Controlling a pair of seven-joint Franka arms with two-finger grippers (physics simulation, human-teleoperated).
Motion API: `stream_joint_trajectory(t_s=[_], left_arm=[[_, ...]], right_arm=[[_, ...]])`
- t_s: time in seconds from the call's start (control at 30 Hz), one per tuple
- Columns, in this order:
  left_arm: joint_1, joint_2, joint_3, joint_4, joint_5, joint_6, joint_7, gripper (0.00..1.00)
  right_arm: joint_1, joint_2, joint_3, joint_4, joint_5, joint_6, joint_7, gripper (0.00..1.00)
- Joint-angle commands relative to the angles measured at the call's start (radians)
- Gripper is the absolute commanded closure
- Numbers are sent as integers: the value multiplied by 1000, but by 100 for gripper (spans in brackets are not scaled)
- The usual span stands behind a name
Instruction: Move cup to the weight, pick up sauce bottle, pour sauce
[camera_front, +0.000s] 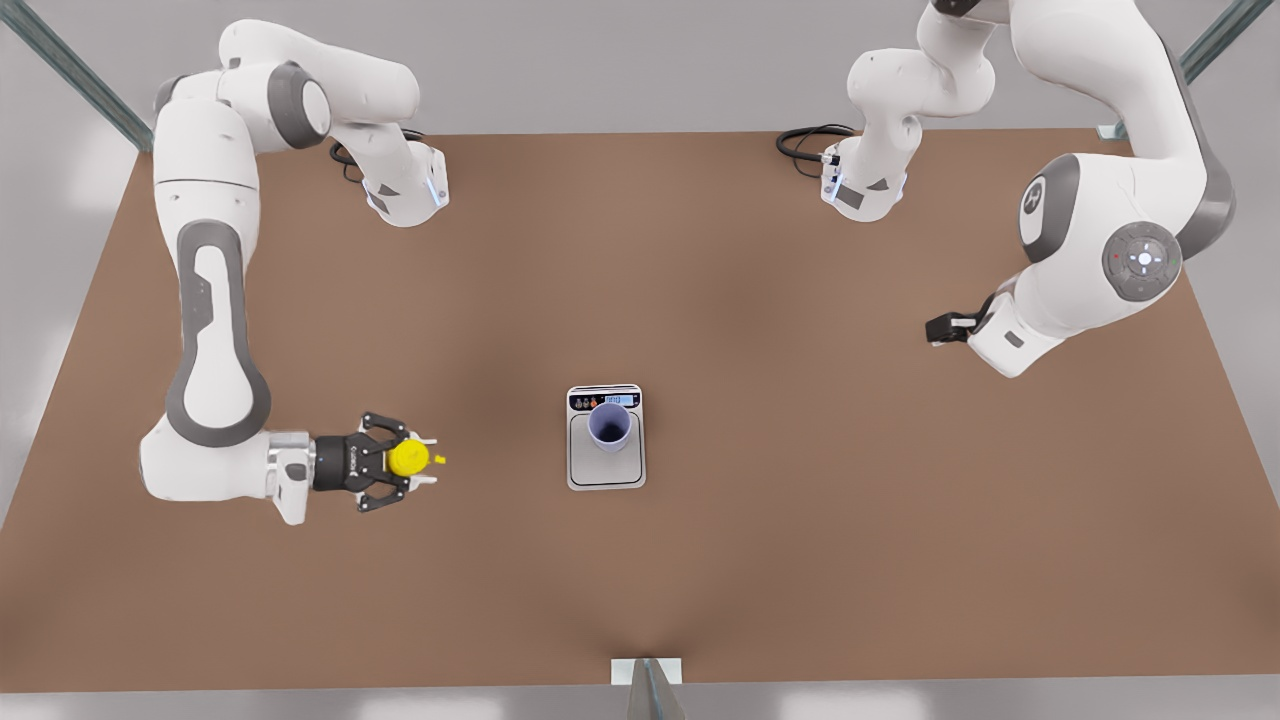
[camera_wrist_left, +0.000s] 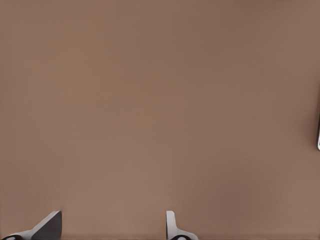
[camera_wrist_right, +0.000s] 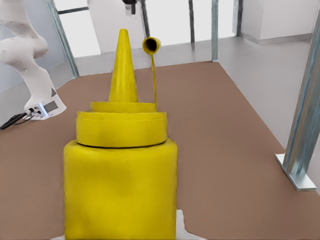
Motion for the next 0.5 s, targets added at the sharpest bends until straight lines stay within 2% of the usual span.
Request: stream_joint_trajectory(t_s=[0.0,0.17,0.47], left_arm=[[0,0,0,0,0,0,0,0],[-2,-2,-3,0,0,-5,-3,0],[-3,-2,-11,0,2,-11,-6,0]], right_arm=[[0,7,0,-4,15,1,-8,48],[8,154,-1,-16,224,11,-261,48],[5,262,-1,-17,253,19,-407,48]])
